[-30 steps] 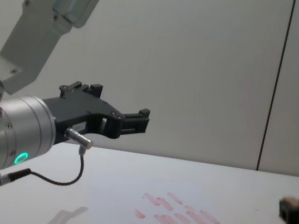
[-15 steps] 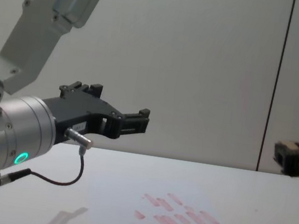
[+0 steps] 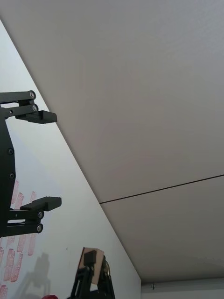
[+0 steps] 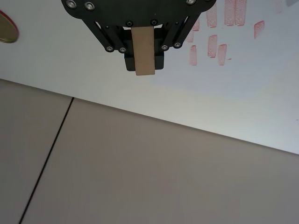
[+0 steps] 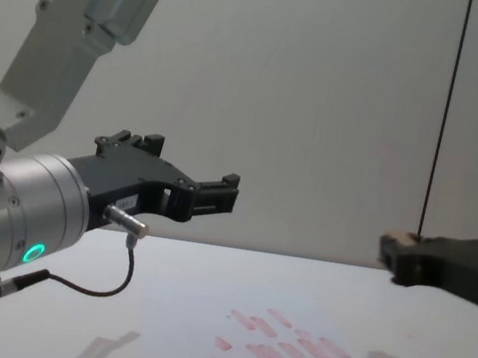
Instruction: Use the one hand to pick up the stamp and affix it onto the A4 paper.
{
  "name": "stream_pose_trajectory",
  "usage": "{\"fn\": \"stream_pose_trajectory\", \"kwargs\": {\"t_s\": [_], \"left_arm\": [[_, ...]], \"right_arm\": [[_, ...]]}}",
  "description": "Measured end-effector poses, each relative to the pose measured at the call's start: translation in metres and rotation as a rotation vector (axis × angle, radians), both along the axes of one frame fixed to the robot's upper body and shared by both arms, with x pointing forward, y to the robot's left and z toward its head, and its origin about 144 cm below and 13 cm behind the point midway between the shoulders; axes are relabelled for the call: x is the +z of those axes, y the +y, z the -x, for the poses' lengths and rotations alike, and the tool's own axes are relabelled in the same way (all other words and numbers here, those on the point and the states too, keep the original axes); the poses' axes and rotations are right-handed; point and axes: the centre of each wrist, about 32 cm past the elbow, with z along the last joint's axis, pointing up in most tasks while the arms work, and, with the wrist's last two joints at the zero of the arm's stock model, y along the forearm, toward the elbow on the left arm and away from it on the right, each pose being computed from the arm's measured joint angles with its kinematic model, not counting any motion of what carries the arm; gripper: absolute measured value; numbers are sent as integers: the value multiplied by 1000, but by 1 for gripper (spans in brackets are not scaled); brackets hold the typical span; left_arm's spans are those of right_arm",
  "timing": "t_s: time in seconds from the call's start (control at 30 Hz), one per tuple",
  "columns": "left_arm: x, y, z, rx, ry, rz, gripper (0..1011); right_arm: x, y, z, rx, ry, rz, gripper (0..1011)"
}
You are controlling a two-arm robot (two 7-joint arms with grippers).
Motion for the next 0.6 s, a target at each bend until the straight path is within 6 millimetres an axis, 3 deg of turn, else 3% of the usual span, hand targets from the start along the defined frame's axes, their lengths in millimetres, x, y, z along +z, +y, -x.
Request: {"fn": "stream_pose_trajectory", "kwargs": {"t_s": [0.6], "left_arm": [[0, 0, 0, 0, 0, 0, 993]], "right_arm": [[-23, 27, -40, 120, 76, 15, 220]]}}
